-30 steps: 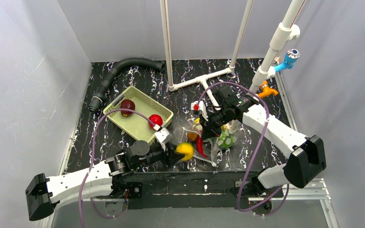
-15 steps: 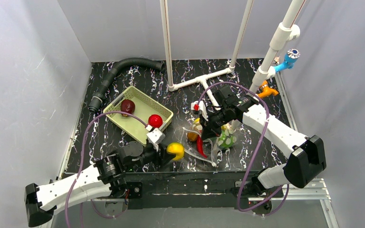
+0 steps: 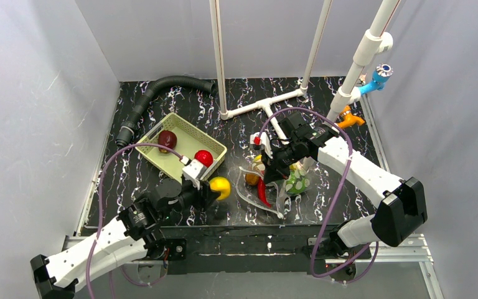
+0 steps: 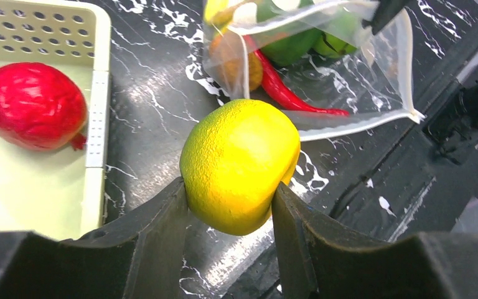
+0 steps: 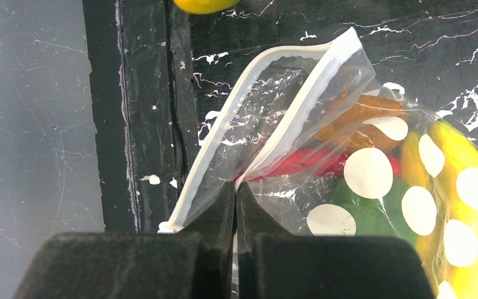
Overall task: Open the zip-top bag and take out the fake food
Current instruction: Place the fake fruit in the bin.
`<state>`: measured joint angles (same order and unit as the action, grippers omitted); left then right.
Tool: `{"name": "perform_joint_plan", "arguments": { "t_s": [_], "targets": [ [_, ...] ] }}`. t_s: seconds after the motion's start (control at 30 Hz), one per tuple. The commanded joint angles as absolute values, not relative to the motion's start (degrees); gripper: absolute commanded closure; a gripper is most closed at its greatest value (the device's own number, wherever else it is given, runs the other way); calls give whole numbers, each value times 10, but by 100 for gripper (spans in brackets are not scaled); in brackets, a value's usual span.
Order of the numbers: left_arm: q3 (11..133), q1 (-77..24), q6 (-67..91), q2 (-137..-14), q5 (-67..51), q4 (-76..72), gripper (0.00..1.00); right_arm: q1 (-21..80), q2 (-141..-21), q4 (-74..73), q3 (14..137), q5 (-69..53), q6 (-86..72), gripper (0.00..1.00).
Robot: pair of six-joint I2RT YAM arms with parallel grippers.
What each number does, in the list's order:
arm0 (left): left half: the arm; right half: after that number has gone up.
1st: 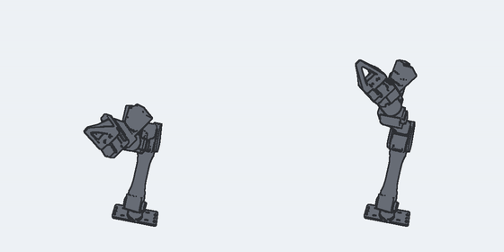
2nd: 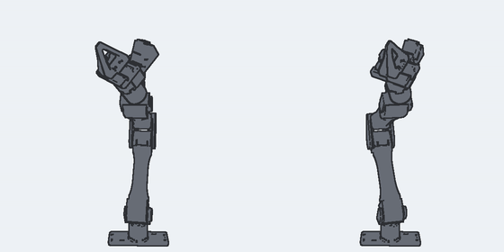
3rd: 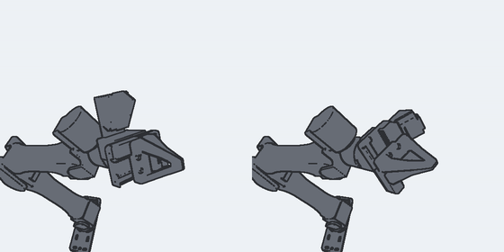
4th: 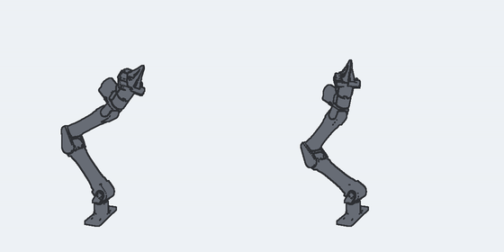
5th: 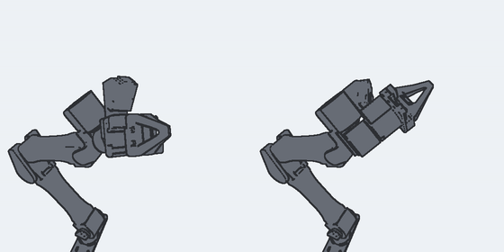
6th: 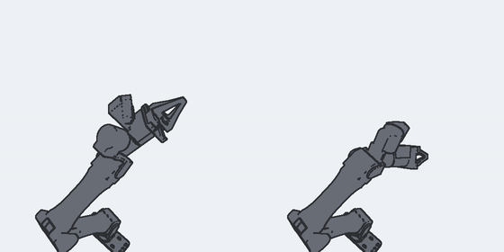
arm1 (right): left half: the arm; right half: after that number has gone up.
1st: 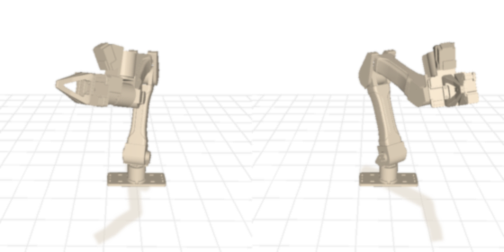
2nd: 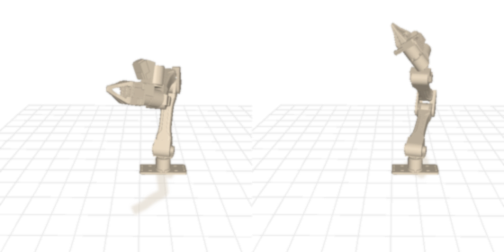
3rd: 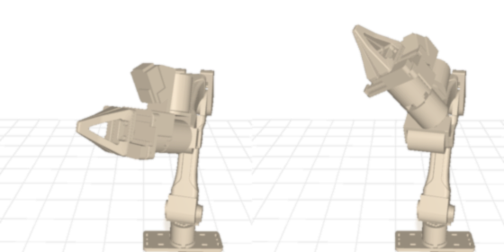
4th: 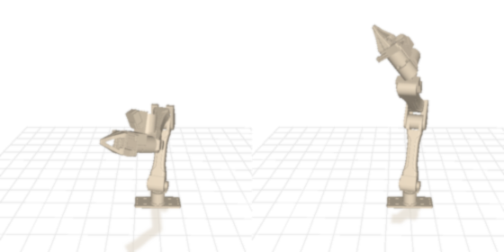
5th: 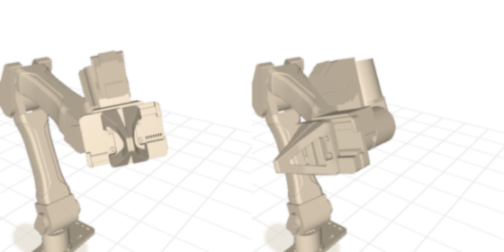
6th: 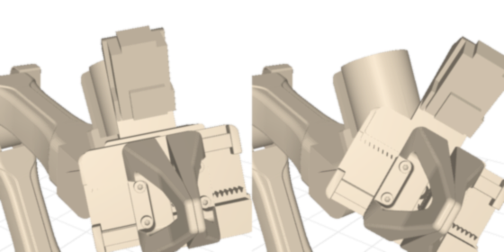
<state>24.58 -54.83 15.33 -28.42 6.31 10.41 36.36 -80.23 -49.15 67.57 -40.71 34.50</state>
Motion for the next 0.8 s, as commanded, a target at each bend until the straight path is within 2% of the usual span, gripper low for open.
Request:
{"name": "perform_joint_plan", "arguments": {
  "t_s": [0.0, 0.53, 0.77],
  "targets": [
    [275, -512, 143, -287, 46, 109, 100, 359, -795, -483, 673, -418, 344, 99],
    [327, -458, 138, -283, 104, 173, 100, 358, -792, -482, 671, -420, 344, 99],
    [342, -387, 157, -298, 81, 174, 100, 358, -791, -481, 671, -421, 344, 99]
  ]
}}
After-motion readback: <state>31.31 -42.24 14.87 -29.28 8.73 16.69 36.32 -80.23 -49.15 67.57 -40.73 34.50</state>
